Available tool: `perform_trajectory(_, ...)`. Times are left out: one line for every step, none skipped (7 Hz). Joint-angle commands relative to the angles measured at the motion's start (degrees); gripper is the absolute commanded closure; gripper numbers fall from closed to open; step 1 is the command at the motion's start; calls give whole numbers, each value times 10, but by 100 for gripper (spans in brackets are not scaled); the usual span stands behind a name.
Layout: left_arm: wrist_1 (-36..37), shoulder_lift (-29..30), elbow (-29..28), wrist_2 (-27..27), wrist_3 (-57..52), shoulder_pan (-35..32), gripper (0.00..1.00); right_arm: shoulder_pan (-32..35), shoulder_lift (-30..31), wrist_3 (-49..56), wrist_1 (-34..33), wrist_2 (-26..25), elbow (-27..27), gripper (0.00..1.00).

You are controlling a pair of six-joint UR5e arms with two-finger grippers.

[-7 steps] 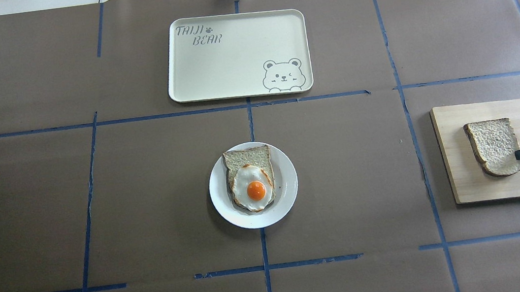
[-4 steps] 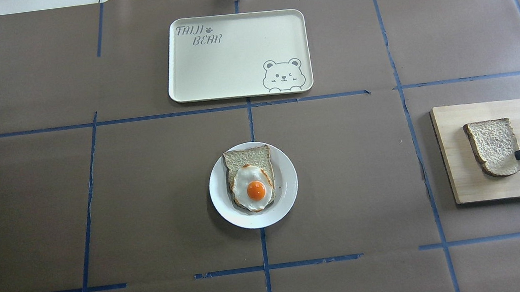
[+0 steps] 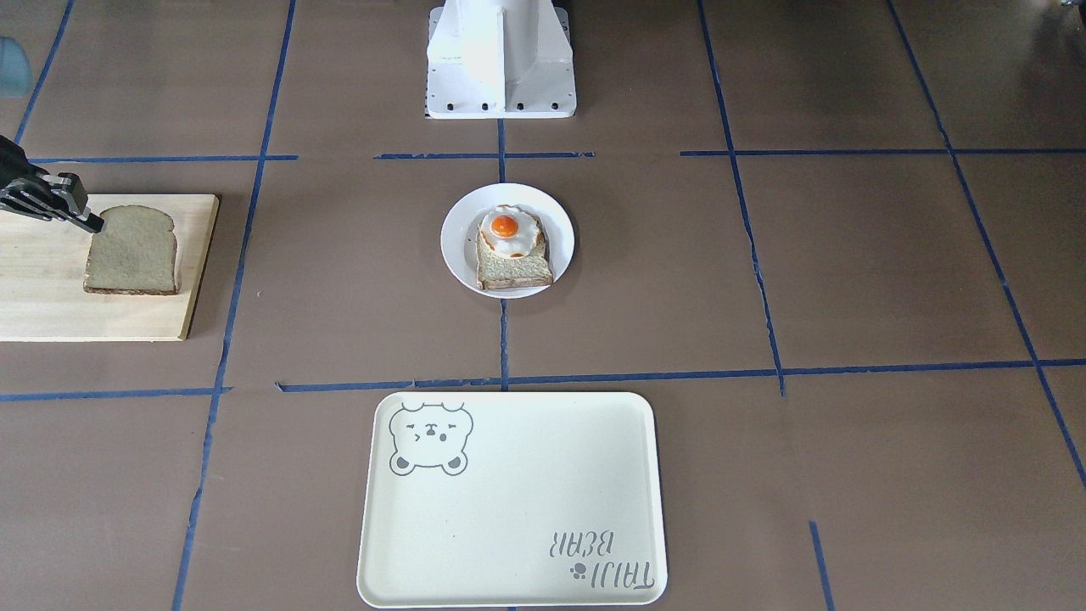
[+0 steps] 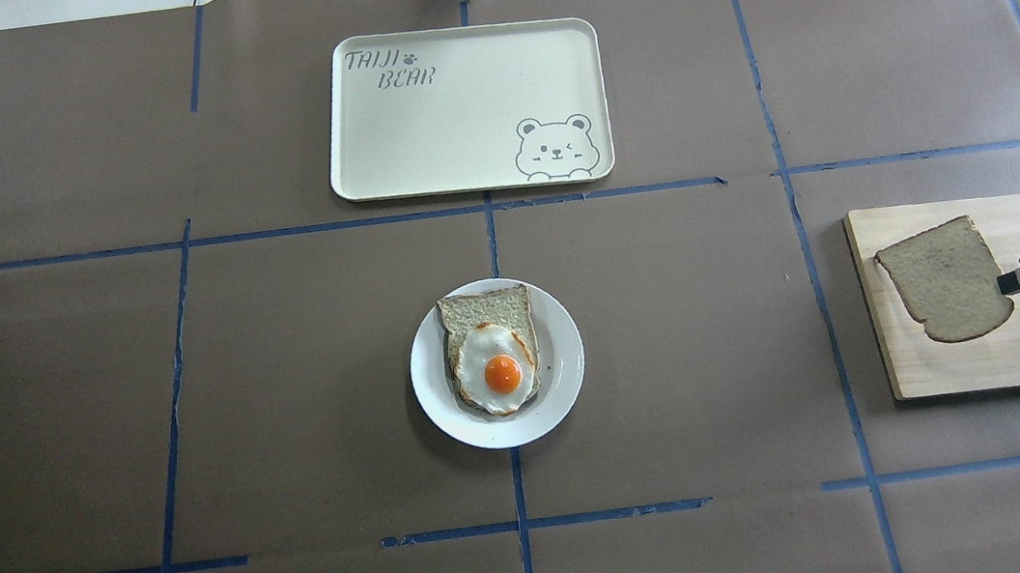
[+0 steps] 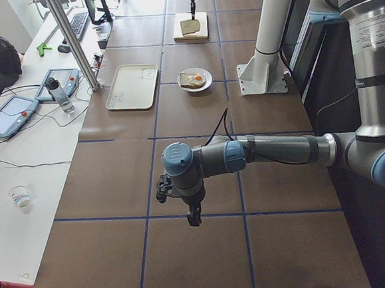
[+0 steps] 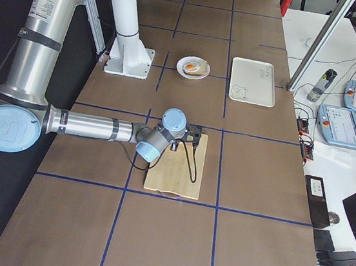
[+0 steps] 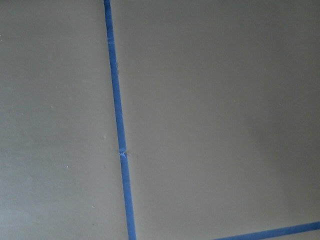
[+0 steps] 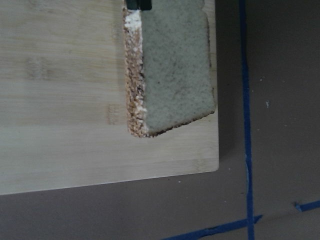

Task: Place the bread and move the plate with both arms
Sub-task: 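Lift the bread with the right gripper and lay it on the egg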

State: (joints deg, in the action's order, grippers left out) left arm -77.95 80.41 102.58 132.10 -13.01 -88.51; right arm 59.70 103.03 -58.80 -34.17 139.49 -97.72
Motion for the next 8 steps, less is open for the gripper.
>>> perform_trajectory(0, 0, 0, 0, 0, 1, 0, 30, -54, -4, -5, 63, -11, 100)
perform_trajectory(0, 0, 0, 0, 0, 0, 0, 31, -83, -5, -6, 71, -10, 100)
perform_trajectory(0, 0, 0, 0, 0, 0, 0, 28, -115, -24, -7, 72, -9, 100)
perform_trajectory(1, 0, 0, 0, 0, 0, 0, 11, -161, -80, -6, 71, -9, 100)
perform_trajectory(1, 0, 0, 0, 0, 0, 0, -14, -209, -130, -6, 62, -9, 100)
perform_trajectory(1, 0, 0, 0, 0, 0, 0, -48, -252, -194, -5, 32, -11, 100)
perform_trajectory(1, 0, 0, 0, 0, 0, 0, -97, -286, -237, -5, -20, -14, 100)
perform_trajectory(1, 0, 0, 0, 0, 0, 0, -169, -311, -264, -5, -116, -16, 100)
